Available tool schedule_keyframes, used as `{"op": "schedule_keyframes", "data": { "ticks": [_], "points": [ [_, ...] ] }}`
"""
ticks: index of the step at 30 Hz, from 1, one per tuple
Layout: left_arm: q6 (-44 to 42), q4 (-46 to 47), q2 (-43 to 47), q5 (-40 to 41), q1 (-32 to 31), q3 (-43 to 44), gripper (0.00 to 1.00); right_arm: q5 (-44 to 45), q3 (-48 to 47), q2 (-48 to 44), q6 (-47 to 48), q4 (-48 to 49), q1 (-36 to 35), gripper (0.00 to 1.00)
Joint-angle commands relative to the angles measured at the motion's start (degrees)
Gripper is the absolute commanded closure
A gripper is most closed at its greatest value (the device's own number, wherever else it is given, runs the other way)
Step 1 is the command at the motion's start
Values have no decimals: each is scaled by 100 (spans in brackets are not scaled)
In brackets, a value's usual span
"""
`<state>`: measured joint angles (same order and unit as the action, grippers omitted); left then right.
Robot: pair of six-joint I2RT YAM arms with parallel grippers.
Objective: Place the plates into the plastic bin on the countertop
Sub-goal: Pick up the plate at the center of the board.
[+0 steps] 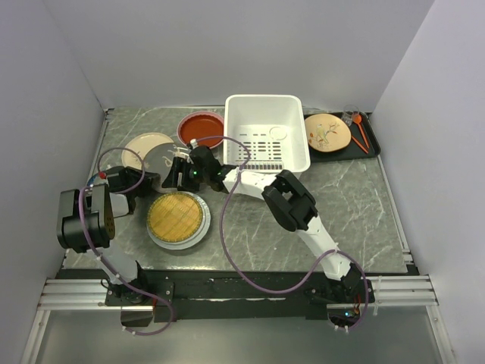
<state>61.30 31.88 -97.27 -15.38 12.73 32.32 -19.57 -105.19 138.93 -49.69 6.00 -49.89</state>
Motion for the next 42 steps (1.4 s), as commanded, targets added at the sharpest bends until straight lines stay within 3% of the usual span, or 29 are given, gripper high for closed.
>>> {"op": "schedule_keyframes", "data": {
  "ticks": [1,5,12,22,33,42],
  "points": [
    [-153,-357,-143,61,-34,257,60,-20,226,-524,223,-81,5,20],
    [-223,-463,-160,70,-43,328,71,-20,507,-893,381,5,23,18],
    [-241,-568,-362,-53,-34,468,99,-100,1227,-1921,671,358,14,9],
    [-4,-287,-12,-141,-25,319,99,366,1914,-2687,926,490,41,2],
    [-241,-999,1183,105,-34,460,99,437,2283,-3003,926,709,84,0],
    [-206,-1298,1589,210,-16,451,99,481,2538,-3267,926,797,102,0]
  ]
}}
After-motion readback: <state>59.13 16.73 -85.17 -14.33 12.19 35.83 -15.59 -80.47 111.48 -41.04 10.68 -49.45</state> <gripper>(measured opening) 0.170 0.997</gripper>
